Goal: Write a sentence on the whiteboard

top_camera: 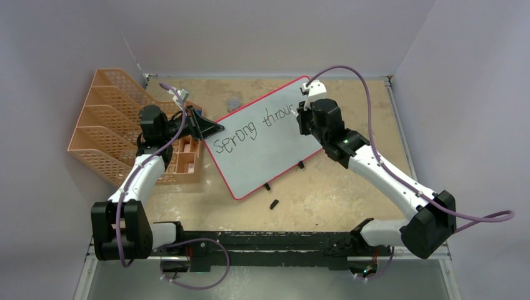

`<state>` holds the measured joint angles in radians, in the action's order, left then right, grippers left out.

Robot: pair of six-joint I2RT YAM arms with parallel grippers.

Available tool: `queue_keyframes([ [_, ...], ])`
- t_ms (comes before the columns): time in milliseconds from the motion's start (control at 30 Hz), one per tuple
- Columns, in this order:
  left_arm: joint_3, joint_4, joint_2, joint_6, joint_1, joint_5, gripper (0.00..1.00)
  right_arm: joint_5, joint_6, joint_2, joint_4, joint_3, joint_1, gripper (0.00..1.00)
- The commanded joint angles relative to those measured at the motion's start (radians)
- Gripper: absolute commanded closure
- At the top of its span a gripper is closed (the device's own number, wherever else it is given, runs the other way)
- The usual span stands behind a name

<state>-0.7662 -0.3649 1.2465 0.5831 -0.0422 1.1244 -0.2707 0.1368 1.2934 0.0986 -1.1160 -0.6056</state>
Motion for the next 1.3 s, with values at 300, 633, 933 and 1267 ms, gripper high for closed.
queue_keyframes([
  [300, -0.015, 0.021, 0.008, -0.039, 0.027, 0.061, 1.0, -0.078, -0.006, -0.008, -0.018, -0.002, 0.001, 1.0],
  [633, -0.015, 0.021, 0.008, -0.039, 0.027, 0.061, 1.0, -0.07, -0.013, -0.016, -0.067, -0.022, 0.0, 1.0],
  [933, -0.015, 0.02, 0.008, -0.039, 0.027, 0.061, 1.0, -0.075, -0.014, -0.019, -0.09, -0.031, 0.001, 1.0],
  [1267, -0.015, 0.02, 0.008, -0.039, 0.027, 0.061, 1.0, -0.064, -0.014, -0.011, -0.073, -0.032, 0.0, 1.0],
])
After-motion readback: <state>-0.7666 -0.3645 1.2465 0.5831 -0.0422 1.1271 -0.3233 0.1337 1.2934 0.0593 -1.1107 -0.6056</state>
